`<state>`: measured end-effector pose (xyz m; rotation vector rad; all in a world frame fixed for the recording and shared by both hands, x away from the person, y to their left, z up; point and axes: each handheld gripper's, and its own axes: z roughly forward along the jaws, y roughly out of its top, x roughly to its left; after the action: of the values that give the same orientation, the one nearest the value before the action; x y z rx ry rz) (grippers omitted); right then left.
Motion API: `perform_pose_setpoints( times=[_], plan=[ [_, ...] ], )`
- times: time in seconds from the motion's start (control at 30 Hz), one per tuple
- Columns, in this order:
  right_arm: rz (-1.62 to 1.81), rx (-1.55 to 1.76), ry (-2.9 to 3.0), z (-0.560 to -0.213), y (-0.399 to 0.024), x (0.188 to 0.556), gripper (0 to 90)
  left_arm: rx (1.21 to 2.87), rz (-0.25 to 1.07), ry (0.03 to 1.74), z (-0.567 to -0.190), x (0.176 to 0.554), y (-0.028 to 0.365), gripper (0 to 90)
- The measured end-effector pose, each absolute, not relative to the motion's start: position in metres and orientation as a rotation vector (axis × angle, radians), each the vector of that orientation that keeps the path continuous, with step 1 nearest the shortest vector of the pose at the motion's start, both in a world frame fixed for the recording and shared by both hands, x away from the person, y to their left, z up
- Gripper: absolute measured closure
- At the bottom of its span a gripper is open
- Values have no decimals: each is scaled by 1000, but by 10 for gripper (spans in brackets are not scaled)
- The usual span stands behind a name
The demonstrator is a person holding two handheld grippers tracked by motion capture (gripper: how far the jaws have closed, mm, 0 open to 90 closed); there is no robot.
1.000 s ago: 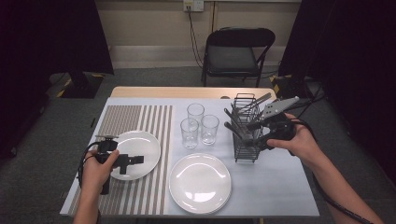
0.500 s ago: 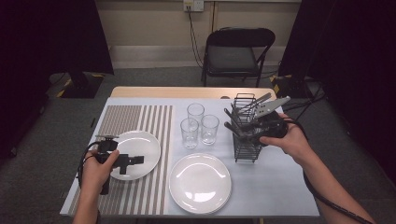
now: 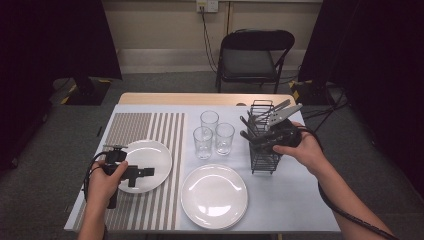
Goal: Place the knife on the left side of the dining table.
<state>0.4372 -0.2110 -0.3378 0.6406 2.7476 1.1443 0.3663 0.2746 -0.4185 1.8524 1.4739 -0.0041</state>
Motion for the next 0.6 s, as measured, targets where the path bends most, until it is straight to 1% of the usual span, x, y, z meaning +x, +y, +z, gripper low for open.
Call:
perform_pose_setpoints(
  times=[0.03, 0.13, 0.57, 0.6],
  plan=[
    [1149, 643, 2754, -339, -211, 438, 664, 1854, -4, 1472, -418, 366, 275, 162],
    [1163, 655, 2755, -339, -213, 440, 673, 1854, -2, 1474, -418, 366, 275, 163],
    [1156, 636, 2743, -339, -213, 441, 695, 1863, -9, 1476, -419, 366, 275, 162],
    [1160, 631, 2740, -339, -212, 441, 730, 1864, -11, 1477, -419, 366, 275, 162]
  ],
)
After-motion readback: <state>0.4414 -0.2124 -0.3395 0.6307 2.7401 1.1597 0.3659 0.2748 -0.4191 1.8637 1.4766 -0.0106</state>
